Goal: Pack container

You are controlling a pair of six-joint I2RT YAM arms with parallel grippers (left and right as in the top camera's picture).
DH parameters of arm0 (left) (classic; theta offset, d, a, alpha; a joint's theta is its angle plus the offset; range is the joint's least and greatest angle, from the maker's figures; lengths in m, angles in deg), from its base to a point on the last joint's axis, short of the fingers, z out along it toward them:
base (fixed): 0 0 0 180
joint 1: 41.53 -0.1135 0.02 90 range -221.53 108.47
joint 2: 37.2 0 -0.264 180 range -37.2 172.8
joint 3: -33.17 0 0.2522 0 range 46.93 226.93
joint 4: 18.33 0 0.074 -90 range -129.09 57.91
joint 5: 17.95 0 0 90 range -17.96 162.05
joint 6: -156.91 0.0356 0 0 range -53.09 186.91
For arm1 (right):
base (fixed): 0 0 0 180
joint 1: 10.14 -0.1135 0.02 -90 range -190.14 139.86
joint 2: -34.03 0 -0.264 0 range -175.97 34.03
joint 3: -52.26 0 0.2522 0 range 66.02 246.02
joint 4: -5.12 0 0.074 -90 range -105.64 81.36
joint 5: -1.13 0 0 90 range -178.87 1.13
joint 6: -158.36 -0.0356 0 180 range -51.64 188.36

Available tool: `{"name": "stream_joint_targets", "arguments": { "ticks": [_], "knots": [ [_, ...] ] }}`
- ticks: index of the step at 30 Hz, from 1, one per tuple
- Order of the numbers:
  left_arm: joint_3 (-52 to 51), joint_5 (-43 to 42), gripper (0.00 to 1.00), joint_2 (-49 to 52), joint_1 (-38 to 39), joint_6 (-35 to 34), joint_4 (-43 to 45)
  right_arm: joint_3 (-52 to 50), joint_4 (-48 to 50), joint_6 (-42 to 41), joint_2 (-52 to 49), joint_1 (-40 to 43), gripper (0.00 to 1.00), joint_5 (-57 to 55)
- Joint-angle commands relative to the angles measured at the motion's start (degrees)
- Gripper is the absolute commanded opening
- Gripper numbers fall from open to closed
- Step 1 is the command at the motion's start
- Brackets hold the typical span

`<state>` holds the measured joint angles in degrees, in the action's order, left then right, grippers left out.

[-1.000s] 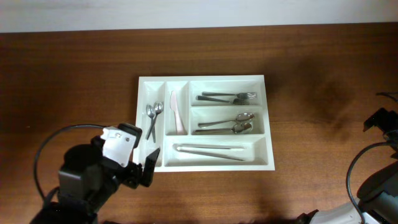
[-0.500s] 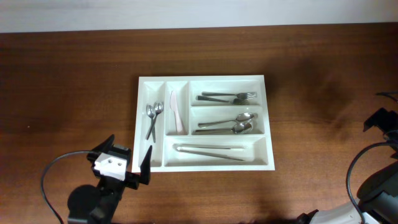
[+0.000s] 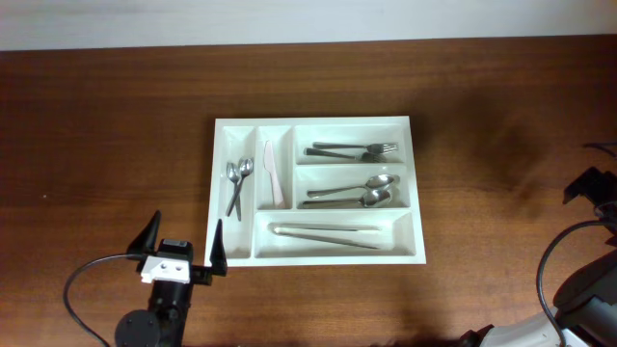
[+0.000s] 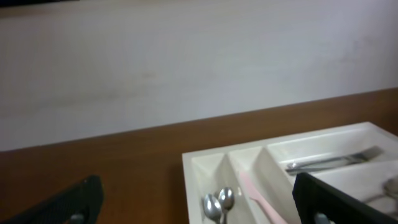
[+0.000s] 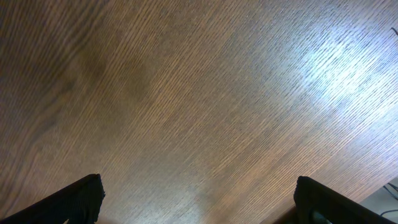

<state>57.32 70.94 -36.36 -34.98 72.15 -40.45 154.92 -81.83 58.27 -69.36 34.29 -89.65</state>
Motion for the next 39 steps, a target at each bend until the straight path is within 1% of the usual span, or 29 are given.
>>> {"name": "stream_joint_targets", "arguments": {
  "ticks": [1, 4, 8, 14, 19, 22, 33, 39],
  "knots": [
    [-2.6, 2.1, 0.99, -0.6, -0.4, 1.1, 3.4, -0.3, 0.0, -0.1, -0.3, -0.2, 0.99, 0.1],
    [-4.3, 4.4, 0.99, -0.6, -0.5, 1.1, 6.3, -0.3, 0.0, -0.1, -0.3, -0.2, 0.99, 0.1],
    [-5.9, 6.7, 0.99, -0.6, -0.9, 1.1, 6.7, -0.3, 0.0, -0.1, -0.3, -0.2, 0.99, 0.1],
    [-9.6, 6.7, 0.99, -0.6, -2.3, 1.1, 9.3, -0.3, 0.0, -0.1, -0.3, -0.2, 0.99, 0.1],
    [-10.0, 6.8, 0.99, -0.6, -2.3, 1.1, 7.3, -0.3, 0.0, -0.1, -0.3, -0.2, 0.99, 0.1],
    [-10.0, 6.7, 0.99, -0.6, -2.6, 1.1, 3.9, -0.3, 0.0, -0.1, -0.3, -0.2, 0.99, 0.1],
    [-9.9, 5.9, 0.99, -0.5, -6.1, 1.1, 4.0, -0.3, 0.0, -0.1, -0.3, -0.2, 0.99, 0.1],
    [-9.9, 5.9, 0.99, -0.5, -6.1, 1.1, 4.0, -0.3, 0.0, -0.1, -0.3, -0.2, 0.99, 0.1]
  ]
}}
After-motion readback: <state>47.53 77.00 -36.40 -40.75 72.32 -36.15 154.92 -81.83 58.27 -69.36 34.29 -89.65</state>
